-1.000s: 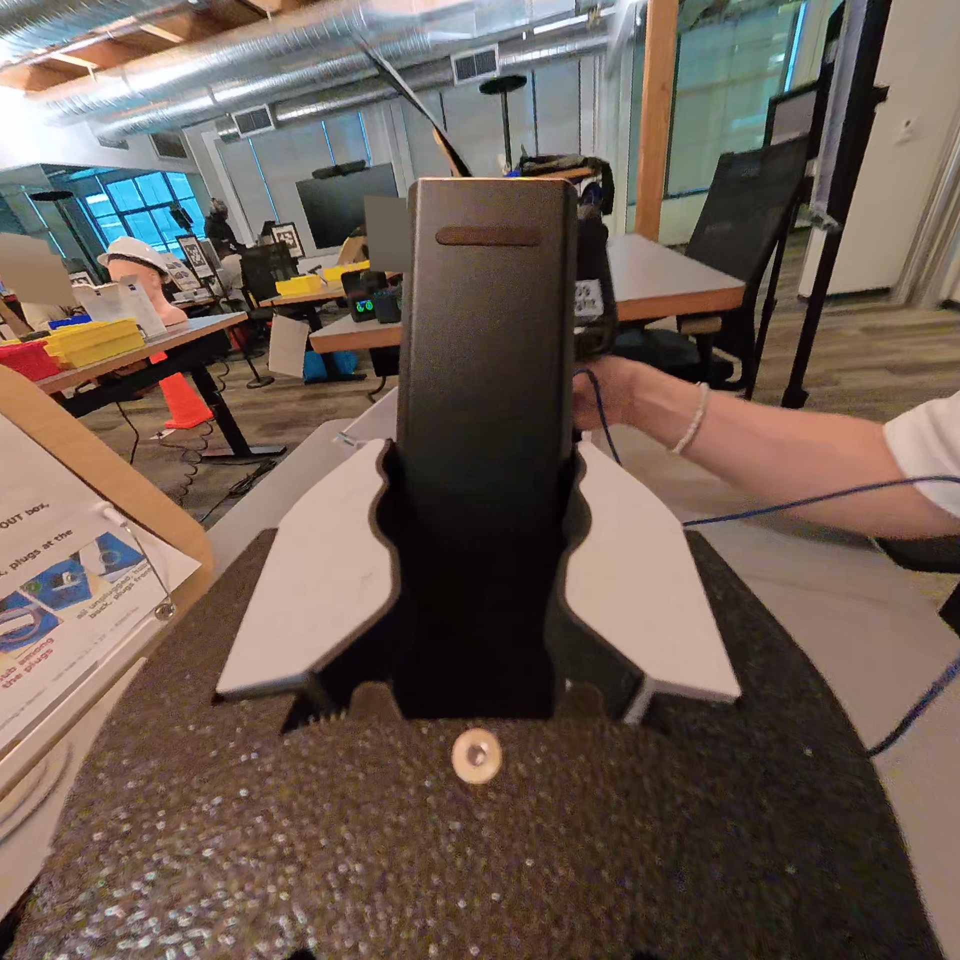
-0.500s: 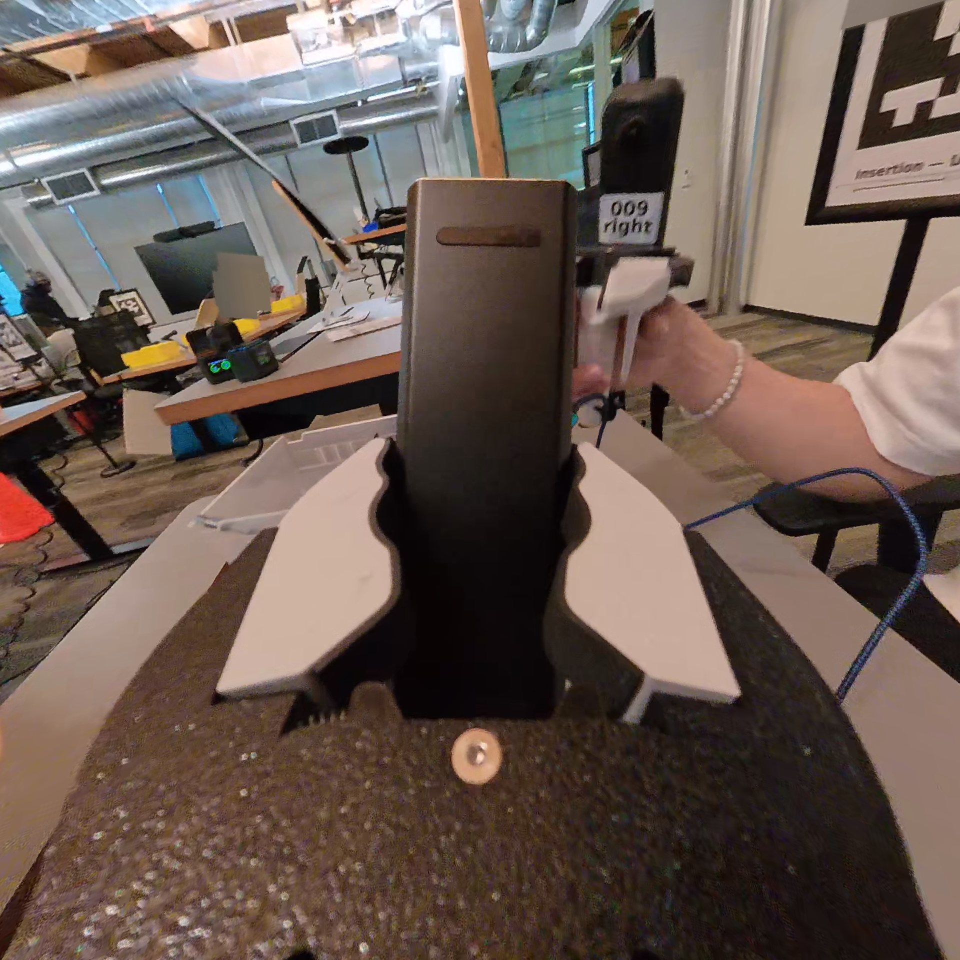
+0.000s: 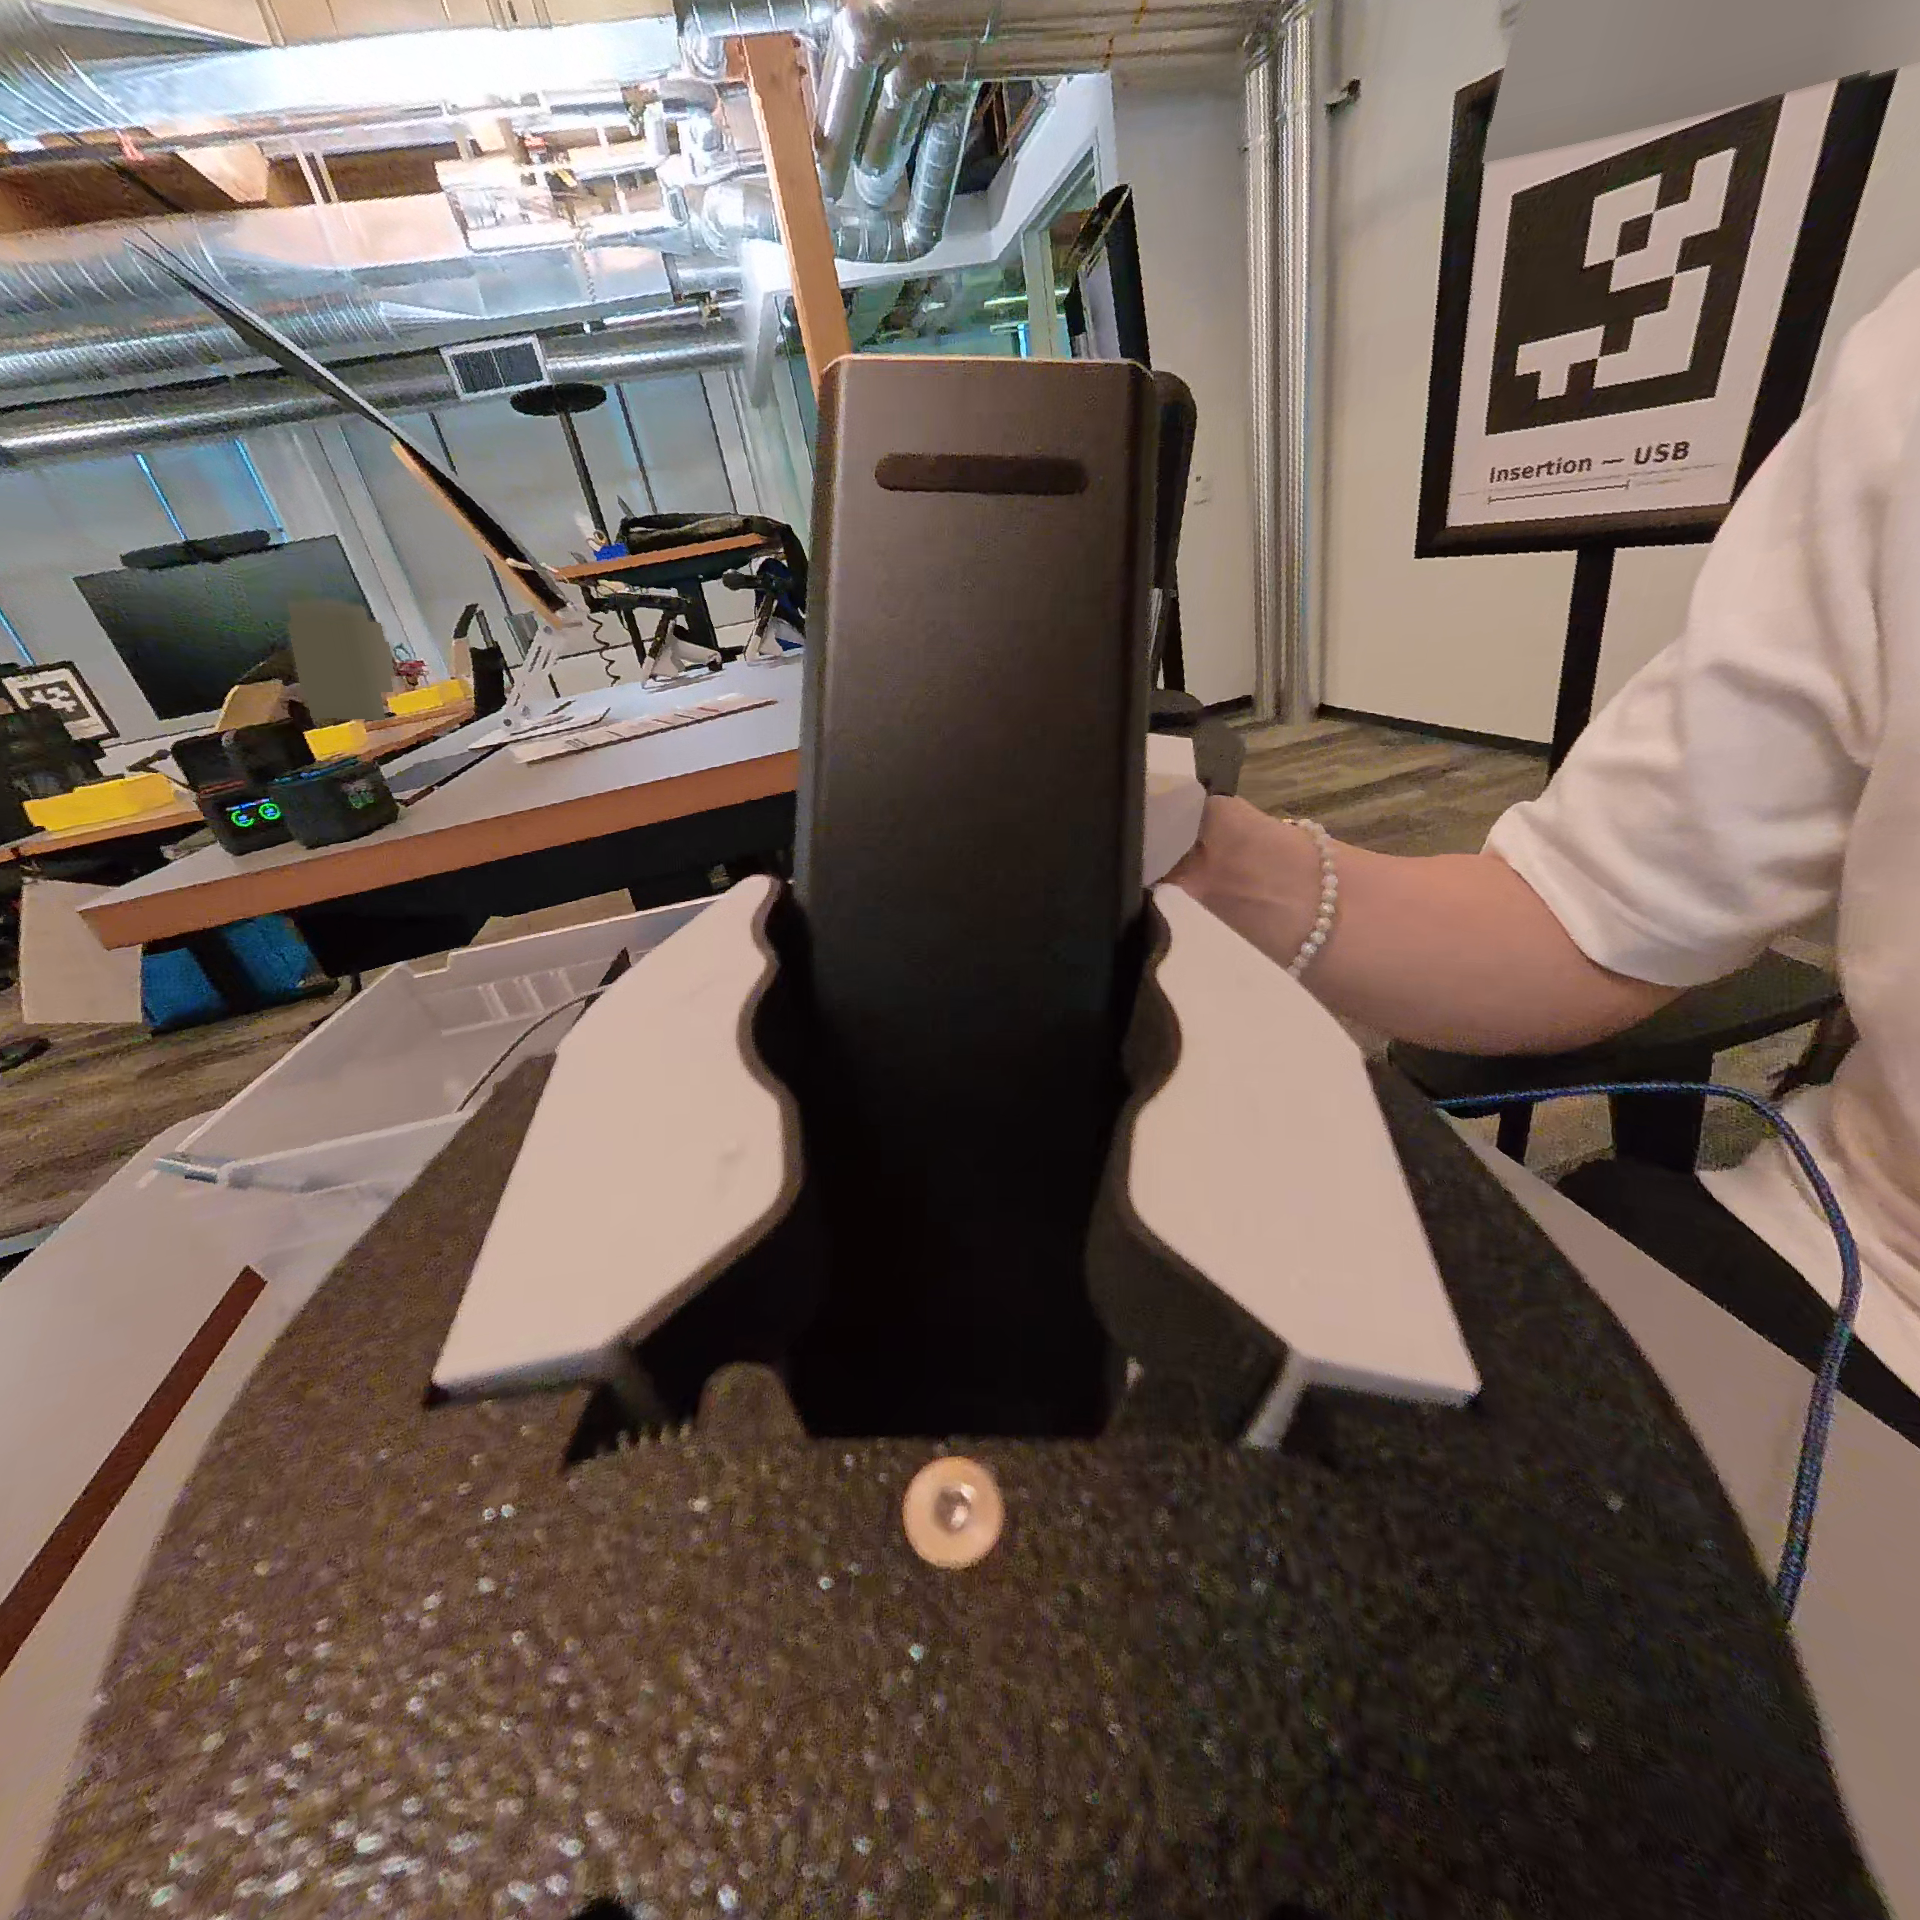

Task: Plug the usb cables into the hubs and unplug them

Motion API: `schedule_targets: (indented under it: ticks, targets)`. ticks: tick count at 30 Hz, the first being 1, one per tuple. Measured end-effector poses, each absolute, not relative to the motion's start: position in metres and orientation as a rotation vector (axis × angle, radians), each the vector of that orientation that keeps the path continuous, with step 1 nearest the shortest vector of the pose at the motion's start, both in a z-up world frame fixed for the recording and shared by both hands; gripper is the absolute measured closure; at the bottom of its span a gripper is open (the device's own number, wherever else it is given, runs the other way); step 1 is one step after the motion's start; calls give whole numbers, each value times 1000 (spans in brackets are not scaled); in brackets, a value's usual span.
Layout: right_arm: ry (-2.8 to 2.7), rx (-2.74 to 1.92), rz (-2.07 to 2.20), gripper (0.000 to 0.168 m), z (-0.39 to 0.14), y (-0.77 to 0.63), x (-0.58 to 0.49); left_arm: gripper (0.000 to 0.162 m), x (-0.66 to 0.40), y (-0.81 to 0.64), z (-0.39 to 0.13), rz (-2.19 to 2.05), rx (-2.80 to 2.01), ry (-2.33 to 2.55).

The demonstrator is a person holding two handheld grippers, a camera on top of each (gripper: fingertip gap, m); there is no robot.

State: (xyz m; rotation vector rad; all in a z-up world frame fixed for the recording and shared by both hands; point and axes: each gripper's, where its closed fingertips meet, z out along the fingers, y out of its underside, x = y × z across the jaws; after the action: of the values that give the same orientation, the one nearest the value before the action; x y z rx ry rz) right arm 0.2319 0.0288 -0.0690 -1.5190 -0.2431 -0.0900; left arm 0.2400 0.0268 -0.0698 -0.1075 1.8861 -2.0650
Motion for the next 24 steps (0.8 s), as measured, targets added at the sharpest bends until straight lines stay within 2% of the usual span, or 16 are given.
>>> schedule_targets:
  ticks: [5, 10, 18, 24]
  targets:
    - [-259, -1592, -161, 152, -74, 31, 236, 102, 244, 29, -78, -2103, -139, 1897]
    - [-273, -1643, -200, 152, -80, 33, 238, 102, 253, 24, -110, -1826, -168, 2087]
    - [-246, -1601, -132, 153, -80, 31, 241, 97, 256, 19, -99, -1899, -188, 1980]
    - [-325, -1633, -138, 152, -90, 35, 234, 91, 256, 17, -108, -1761, -180, 2052]
